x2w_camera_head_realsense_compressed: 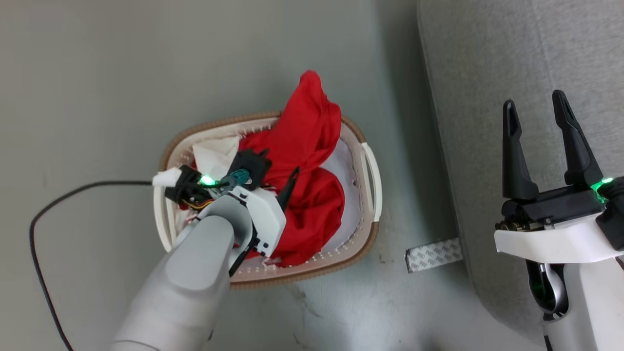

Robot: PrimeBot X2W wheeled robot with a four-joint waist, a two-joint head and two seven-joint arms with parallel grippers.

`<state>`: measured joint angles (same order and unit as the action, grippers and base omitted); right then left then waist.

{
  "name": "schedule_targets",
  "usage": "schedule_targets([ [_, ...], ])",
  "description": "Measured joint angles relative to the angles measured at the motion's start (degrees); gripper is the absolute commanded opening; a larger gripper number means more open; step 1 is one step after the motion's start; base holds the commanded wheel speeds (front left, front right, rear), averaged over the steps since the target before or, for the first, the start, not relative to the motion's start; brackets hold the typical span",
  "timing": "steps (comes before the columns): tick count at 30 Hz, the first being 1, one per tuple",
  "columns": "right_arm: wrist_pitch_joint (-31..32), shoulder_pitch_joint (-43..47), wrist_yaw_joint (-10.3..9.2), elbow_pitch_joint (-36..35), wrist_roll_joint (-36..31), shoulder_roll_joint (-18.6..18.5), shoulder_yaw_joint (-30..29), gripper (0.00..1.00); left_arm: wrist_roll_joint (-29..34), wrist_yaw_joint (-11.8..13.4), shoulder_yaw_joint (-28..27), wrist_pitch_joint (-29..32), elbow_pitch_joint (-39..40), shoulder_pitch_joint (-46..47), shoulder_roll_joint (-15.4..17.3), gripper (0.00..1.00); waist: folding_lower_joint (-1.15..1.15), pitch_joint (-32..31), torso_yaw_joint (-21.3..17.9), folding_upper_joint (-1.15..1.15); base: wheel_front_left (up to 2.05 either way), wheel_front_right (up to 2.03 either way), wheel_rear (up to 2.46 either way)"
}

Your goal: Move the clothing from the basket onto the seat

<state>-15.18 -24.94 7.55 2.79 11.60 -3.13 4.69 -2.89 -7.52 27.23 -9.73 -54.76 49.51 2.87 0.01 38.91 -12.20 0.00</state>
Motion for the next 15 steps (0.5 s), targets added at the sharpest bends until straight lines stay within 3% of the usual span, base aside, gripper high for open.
schedule_targets([
  [15,0.00,-2.88,0.00,-2.34,-0.41,0.13,1.69,1.00,2.38,3.85,2.75,1.29,-11.71,11.02,0.66,1.00,-0.01,10.35,-0.03,0.00,0.00,0.00,0.00],
])
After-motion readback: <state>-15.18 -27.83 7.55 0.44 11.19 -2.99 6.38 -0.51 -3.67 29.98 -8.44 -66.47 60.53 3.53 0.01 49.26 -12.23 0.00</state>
